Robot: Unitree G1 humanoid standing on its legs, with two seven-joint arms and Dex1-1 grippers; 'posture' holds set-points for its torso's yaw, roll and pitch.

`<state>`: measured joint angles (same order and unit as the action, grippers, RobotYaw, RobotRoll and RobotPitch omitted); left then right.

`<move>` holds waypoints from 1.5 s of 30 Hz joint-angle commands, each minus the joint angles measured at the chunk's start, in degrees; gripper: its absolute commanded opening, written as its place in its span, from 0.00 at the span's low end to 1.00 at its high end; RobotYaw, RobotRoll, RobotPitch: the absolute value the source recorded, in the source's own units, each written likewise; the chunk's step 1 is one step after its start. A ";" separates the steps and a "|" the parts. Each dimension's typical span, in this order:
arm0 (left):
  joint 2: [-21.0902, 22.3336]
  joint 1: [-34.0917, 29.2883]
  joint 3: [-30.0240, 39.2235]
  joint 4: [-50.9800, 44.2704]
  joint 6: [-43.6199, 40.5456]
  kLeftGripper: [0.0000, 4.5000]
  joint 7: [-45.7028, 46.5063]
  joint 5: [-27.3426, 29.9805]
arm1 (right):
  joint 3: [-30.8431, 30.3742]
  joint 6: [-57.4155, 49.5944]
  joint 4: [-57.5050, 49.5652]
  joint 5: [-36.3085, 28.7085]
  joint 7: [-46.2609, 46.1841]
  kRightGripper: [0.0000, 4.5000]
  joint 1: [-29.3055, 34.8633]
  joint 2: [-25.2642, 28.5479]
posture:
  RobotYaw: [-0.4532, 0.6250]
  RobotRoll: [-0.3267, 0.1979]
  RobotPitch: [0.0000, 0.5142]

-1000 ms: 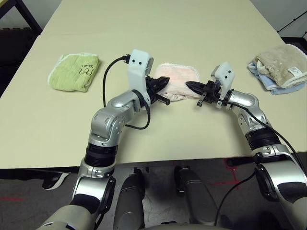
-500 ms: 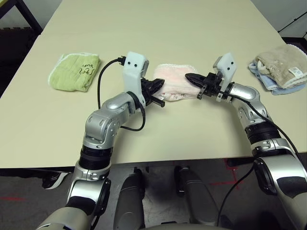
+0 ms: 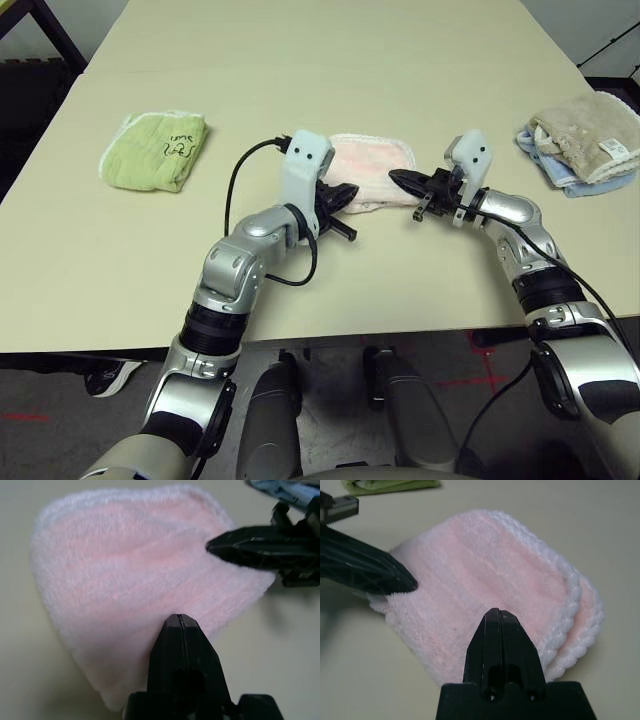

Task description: Fold the towel and set it aside.

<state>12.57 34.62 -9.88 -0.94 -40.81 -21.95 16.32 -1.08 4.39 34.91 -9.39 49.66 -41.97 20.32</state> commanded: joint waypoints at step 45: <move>0.07 11.36 2.91 23.90 15.67 0.00 -5.53 -9.05 | 0.96 4.60 19.35 5.74 -6.26 0.00 -12.22 -3.78 | 0.23 0.62 0.54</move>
<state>12.61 47.57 -6.62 21.45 -25.20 -27.12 8.20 0.37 9.35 53.51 -4.26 43.55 -54.83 16.85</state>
